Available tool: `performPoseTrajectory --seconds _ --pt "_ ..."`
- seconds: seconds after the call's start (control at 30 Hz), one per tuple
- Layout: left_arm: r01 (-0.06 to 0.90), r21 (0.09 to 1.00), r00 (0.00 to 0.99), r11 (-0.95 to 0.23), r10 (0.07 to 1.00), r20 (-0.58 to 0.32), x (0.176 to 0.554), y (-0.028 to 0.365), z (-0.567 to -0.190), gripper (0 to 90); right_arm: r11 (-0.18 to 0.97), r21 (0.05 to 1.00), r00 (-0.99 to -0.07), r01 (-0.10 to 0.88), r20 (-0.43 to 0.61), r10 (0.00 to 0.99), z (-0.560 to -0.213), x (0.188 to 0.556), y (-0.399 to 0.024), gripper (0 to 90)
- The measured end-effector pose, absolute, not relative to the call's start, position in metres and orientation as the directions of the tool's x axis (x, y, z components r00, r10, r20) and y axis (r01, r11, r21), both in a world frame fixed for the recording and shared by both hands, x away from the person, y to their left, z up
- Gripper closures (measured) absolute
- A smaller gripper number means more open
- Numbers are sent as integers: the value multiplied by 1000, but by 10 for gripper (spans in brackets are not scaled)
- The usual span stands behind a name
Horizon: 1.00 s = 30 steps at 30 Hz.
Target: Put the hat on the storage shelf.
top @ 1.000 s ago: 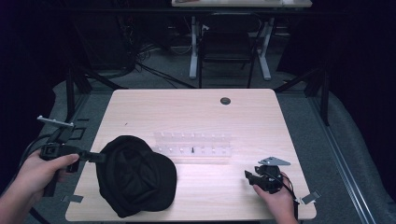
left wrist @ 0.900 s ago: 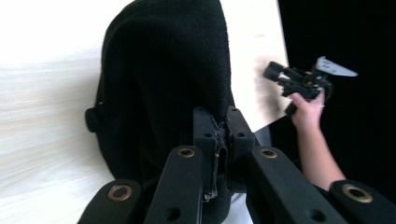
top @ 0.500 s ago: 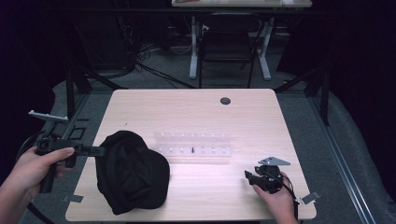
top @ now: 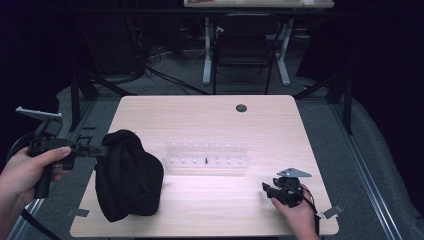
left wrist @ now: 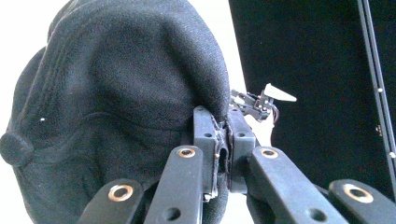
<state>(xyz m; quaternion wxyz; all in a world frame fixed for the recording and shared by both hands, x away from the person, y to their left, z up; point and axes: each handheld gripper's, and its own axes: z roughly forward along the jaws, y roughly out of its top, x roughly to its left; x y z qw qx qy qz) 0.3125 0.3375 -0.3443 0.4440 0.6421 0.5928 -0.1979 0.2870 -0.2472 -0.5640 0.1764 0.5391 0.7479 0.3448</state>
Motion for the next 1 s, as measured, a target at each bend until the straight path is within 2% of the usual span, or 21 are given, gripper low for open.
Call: performPoseTrajectory --seconds 0.5,1.0 --pt "912 397 264 101 595 -759 319 331 -313 858 184 699 -356 692 108 928 -564 287 -247 511" --pt "892 438 307 110 563 -767 337 312 -291 859 178 697 -352 694 113 929 -565 287 -246 502"
